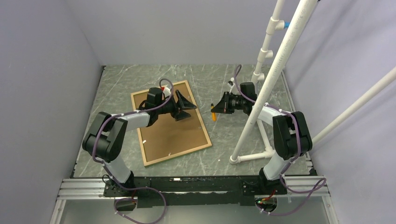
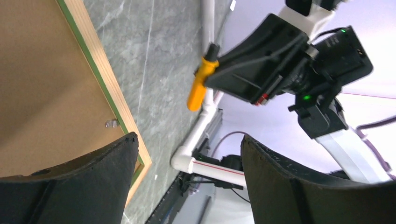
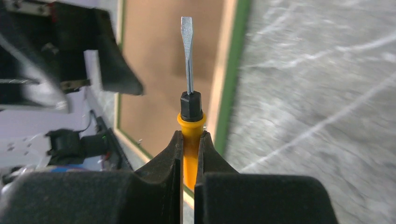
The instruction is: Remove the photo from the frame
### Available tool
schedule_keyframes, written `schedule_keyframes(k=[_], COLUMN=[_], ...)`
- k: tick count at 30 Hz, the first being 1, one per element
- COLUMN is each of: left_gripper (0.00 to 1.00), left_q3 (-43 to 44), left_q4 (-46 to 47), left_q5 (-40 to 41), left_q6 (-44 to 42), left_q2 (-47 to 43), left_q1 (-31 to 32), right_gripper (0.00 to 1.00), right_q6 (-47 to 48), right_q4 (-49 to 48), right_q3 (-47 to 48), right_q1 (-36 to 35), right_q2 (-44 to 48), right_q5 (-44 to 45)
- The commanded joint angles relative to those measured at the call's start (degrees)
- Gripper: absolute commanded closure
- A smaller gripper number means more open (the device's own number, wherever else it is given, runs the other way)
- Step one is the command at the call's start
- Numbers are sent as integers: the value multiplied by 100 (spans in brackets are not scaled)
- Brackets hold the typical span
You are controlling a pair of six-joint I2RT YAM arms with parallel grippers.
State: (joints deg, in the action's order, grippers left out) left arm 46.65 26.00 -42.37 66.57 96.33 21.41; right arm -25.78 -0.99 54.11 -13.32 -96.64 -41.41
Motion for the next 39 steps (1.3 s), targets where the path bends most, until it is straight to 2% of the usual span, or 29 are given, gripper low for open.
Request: schedule_keyframes(k=[1,4,8,11,14,18,22,24,26,27,28,30,34,35,39], left_gripper=[18,27,22,25,37,52,73,78,90,97,100,100,100,100,100], left_q3=[746,908,1093,1251,1400,1434,1520,1445,1365,1315,1237,1099,758,633,282], left_q4=[-797,-765,66,96,19,518,943,1178,1335,1361,1380,1568,2339,2479,2693], left_q5=[702,776,323,362,466,420,228,194,168,186,224,254,609,760,1358], left_q6=[-661,-727,-253,-244,-267,24,319,538,657,710,787,1126,1978,2176,2658], left_q2=[-86,43,537,700,815,938,1081,1087,1039,996,952,855,693,641,441], left_q1=[203,281,390,477,512,521,583,609,610,604,612,610,608,608,617], right_gripper=[100,100,100,100,100,100,100,100,100,95,86,80,41,36,33], right_q6=[-148,-255,-118,-111,-107,100,214,224,262,241,179,-86,-654,-791,-1428], right_q4=[-1126,-1542,-1471,-1498,-1461,-1133,-837,-701,-465,-403,-412,-681,-886,-1011,-1614], right_q3=[-114,-211,-167,-189,-205,-147,-62,13,102,132,105,-22,-288,-409,-890], right_q1=[-32,-155,-316,-329,-355,-414,-475,-527,-598,-625,-649,-662,-667,-668,-671], right_q2=[67,76,77,128,184,230,285,301,363,406,467,603,883,965,1241], right_q5=[-1459,-1846,-1952,-2024,-2010,-1869,-1602,-1451,-1213,-1029,-935,-844,-147,22,547])
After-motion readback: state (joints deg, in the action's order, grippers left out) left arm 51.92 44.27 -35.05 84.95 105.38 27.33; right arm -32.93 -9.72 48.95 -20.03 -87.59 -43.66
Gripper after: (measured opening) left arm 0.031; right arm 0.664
